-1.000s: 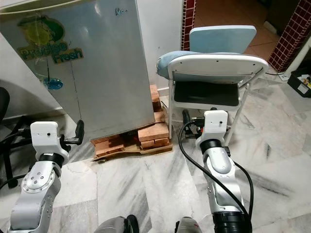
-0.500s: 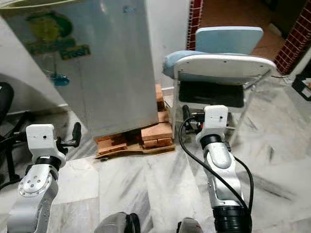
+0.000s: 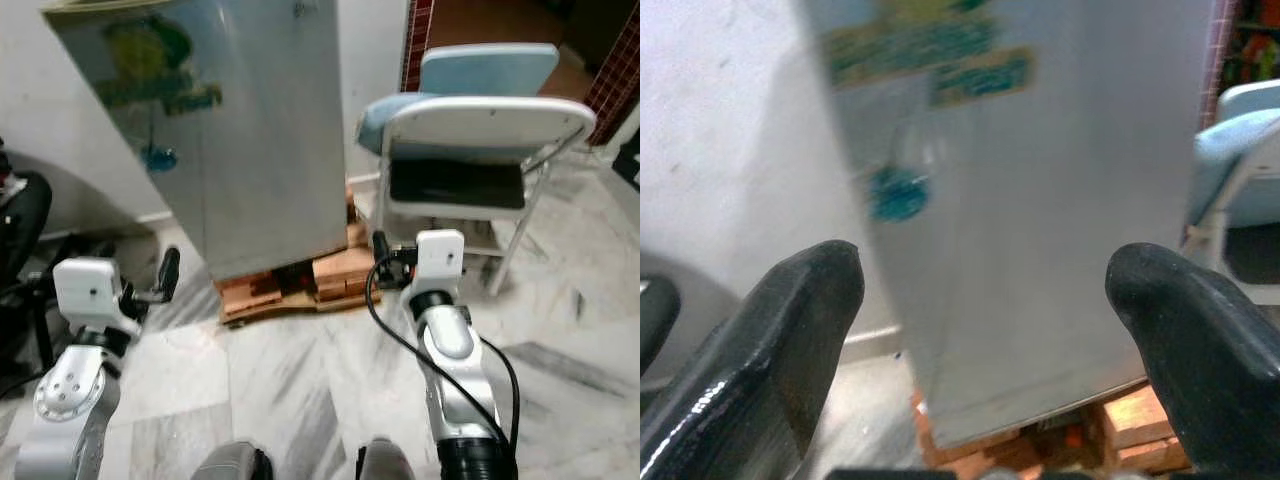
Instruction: Restocking fridge
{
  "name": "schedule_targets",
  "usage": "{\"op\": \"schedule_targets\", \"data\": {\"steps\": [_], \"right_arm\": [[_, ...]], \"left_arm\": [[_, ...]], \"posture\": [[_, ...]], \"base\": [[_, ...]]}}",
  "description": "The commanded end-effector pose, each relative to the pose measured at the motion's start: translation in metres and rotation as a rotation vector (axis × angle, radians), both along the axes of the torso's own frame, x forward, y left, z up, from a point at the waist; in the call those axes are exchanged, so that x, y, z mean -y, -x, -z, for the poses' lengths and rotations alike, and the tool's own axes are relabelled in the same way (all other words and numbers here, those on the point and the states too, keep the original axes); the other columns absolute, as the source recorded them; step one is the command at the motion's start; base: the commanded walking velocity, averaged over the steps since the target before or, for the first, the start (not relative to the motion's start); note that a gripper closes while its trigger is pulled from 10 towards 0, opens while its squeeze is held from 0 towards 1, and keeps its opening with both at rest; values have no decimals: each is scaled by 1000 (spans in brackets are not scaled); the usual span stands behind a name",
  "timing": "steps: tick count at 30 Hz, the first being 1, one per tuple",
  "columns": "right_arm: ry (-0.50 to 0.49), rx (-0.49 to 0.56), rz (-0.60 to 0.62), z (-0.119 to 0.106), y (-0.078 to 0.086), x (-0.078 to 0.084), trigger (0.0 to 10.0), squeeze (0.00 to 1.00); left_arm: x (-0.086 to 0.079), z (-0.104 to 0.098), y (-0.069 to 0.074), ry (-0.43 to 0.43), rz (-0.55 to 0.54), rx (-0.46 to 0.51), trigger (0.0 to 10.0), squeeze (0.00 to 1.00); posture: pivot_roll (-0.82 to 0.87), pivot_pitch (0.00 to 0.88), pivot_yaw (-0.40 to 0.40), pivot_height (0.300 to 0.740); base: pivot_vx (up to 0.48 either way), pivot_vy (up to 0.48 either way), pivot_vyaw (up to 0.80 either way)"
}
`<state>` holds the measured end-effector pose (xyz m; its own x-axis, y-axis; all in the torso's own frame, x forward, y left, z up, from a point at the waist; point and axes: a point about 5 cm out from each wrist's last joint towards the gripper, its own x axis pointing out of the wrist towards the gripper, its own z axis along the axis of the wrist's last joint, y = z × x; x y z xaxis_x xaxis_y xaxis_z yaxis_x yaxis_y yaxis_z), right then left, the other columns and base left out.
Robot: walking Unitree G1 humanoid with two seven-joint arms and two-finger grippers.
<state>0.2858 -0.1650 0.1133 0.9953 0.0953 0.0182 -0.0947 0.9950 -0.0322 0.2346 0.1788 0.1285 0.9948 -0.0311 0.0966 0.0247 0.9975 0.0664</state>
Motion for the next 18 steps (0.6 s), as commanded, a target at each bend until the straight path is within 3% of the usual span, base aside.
{"op": "schedule_targets", "data": {"steps": [1, 11, 18], "right_arm": [[3, -5, -19, 4, 1, -6, 10000, 0], [-2, 4, -39, 2, -7, -9, 10000, 0], [-5, 5, -42, 2, -6, -10, 10000, 0]], "left_arm": [[-5, 3, 1, -4, -16, -1, 10000, 0], [-2, 11, 1, 22, -21, -14, 10000, 0], [-2, 11, 2, 14, -6, -13, 10000, 0]], "posture": [[-29, 97, 72, 740], [-30, 79, 55, 740], [-32, 82, 58, 740]], "base": [[0, 446, 0], [0, 449, 0], [42, 425, -771]]}}
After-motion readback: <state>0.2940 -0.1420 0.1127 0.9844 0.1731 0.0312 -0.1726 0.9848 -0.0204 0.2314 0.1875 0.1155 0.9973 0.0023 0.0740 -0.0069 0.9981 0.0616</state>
